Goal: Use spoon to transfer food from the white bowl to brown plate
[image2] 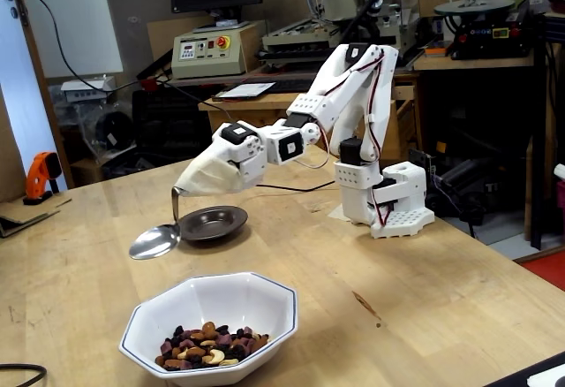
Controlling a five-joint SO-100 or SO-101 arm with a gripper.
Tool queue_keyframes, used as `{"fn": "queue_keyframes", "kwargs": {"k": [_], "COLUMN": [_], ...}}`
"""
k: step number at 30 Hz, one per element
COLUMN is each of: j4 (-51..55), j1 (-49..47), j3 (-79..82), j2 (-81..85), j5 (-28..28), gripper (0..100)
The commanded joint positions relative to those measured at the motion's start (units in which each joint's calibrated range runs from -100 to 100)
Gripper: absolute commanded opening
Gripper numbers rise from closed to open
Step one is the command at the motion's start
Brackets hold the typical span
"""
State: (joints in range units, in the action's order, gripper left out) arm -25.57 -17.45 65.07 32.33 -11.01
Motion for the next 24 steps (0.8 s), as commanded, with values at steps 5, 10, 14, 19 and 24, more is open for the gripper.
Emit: {"fn": "queue_keyframes", "kwargs": {"k": [5, 10, 14, 19, 24], "j4": [-1.31, -1.31, -1.31, -1.31, -1.31], "j1": [-3.15, -3.44, -3.67, -3.44, -3.15], "j3": [-3.83, -3.83, -3.83, -3.83, -3.92], "j2": [0.49, 0.92, 0.57, 1.26, 1.26], "j5": [-0.2, -0.2, -0.2, -0.2, -0.2], "gripper": [4, 4, 4, 4, 4]}}
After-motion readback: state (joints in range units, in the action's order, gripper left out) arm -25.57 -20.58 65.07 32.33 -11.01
